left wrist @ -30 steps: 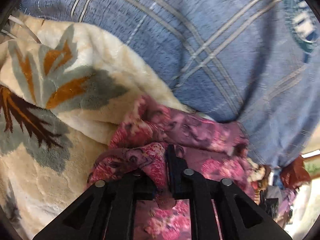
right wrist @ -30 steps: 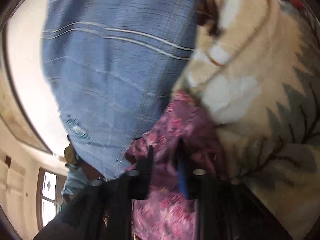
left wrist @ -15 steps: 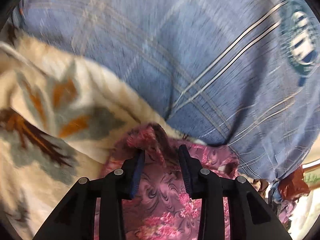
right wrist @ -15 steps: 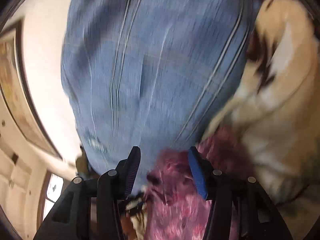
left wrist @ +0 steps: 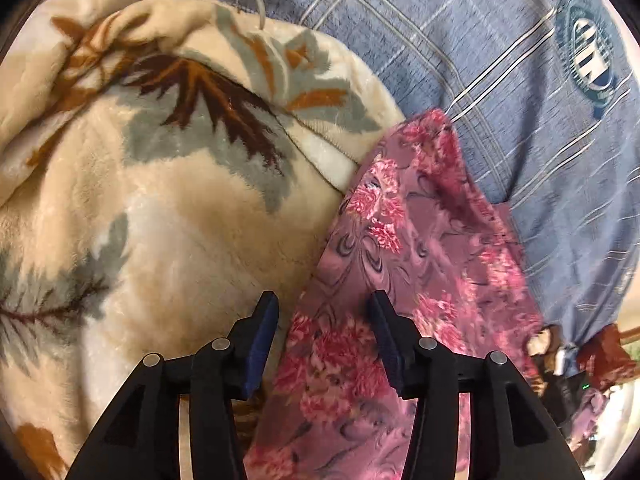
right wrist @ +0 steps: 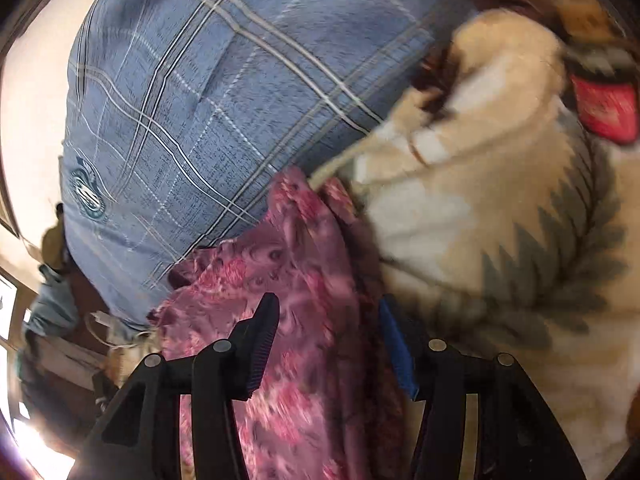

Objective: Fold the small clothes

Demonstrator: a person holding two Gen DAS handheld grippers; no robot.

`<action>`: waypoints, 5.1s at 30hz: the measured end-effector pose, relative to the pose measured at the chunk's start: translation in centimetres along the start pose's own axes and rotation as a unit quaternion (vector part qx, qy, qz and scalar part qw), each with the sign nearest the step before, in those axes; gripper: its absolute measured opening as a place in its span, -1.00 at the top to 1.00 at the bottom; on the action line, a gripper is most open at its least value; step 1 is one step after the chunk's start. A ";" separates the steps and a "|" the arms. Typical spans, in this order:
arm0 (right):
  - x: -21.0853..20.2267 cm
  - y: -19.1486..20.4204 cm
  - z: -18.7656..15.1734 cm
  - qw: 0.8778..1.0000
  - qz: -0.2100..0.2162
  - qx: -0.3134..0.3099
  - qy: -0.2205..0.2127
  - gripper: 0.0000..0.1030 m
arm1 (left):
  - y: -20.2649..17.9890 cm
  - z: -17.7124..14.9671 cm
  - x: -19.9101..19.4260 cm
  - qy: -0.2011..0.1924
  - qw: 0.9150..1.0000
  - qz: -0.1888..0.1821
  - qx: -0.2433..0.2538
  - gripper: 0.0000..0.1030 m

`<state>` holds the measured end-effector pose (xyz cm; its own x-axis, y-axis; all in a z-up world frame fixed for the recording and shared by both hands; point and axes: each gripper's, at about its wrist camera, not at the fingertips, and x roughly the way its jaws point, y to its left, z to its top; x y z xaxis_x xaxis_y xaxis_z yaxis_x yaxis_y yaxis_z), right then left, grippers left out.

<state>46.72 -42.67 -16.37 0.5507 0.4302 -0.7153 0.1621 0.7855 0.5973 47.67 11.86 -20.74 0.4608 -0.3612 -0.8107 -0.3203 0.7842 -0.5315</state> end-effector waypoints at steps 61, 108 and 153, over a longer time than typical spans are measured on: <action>15.4 20.4 -6.0 0.989 0.009 -0.132 0.067 0.39 | 2.1 1.5 -4.9 0.049 0.997 0.004 0.061 0.16; -2.8 5.4 -4.6 0.984 -0.140 -0.101 -0.047 -0.25 | -1.9 2.2 -4.8 -0.022 0.994 0.011 0.104 -0.03; -14.0 7.8 -24.1 0.990 -0.036 -0.133 -0.011 0.21 | -5.7 -23.0 -21.8 -0.008 0.973 0.021 0.230 0.13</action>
<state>20.56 -31.83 -10.44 0.5642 0.3606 -0.7428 -0.0175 0.9046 0.4259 20.44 3.72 -5.68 0.4685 -0.3191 -0.8238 0.0626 0.9421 -0.3294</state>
